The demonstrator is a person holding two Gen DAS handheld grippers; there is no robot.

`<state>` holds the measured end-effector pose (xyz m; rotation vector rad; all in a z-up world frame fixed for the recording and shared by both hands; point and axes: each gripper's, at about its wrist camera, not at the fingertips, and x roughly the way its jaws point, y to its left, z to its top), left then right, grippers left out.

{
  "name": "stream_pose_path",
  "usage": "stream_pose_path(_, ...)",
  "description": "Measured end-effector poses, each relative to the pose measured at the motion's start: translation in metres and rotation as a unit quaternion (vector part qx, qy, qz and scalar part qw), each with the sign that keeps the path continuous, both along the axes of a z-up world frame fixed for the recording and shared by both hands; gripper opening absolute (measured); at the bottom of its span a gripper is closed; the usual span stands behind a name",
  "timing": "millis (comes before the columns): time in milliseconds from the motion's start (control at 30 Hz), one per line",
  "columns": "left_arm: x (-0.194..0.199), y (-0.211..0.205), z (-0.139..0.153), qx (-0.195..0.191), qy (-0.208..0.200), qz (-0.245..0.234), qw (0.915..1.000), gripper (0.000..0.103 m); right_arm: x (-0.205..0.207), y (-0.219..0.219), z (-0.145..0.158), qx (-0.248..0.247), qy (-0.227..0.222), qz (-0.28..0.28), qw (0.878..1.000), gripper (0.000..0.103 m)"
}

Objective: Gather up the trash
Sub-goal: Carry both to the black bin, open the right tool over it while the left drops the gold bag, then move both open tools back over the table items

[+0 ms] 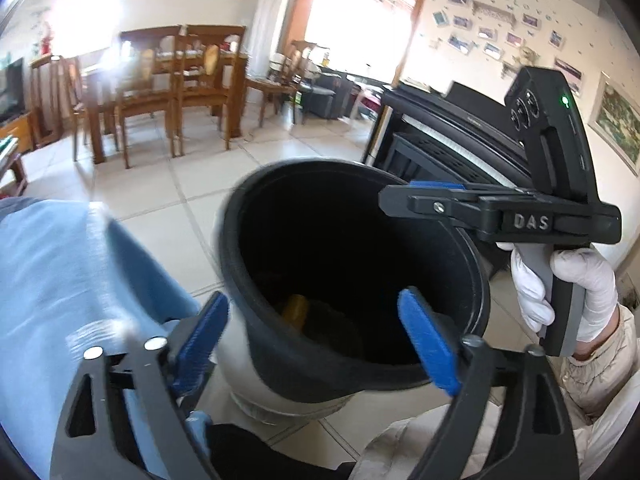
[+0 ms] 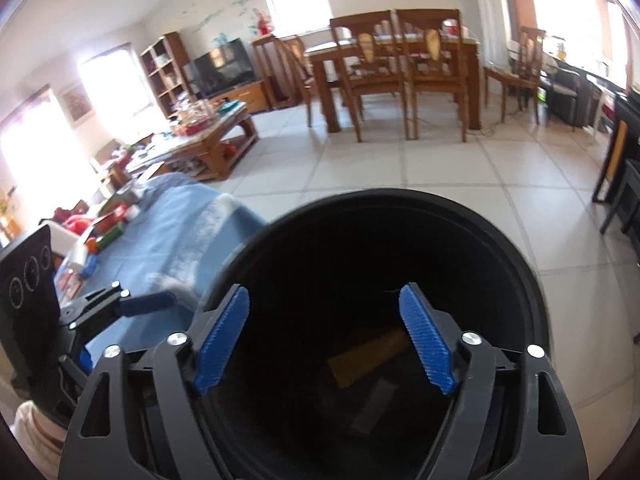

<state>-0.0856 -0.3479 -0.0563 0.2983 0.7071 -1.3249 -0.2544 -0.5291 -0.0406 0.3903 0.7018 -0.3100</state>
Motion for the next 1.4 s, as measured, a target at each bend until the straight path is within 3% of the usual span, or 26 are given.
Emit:
stream_pose_path(200,0.033,0.055,0.016,-0.018,0.001,0.079,0.9967,0.098,0.041,0.044,0.010,-0.006,-0.006,0.061,0.998,0.086)
stream_pose_path(367,0.058,0.110,0.029,-0.028,-0.009,0.157,0.9872,0.098,0.087,0.095,0.012,-0.022,0.010,0.125,0.992,0.086)
stream_pose_path(800,0.115,0.255,0.028,-0.012,-0.013,0.334,0.9425,0.098,0.188,0.215,0.004,-0.011,0.021,0.254,0.967,0.086)
stream_pose_path(1000,0.157,0.291,0.022,0.053,-0.012,0.387,0.9207,0.098,0.223,0.258,0.004,-0.001,0.012,0.298,0.955,0.086)
stream_pose_path(1200,0.187,0.301,0.006,0.113,-0.007,0.383,0.9166,0.098,0.258,0.293,0.006,0.015,-0.001,0.328,0.945,0.085)
stream_pose_path(1400,0.205,0.311,-0.014,0.131,0.012,0.361,0.9231,0.098,0.305,0.322,0.006,0.038,0.000,0.350,0.936,0.080)
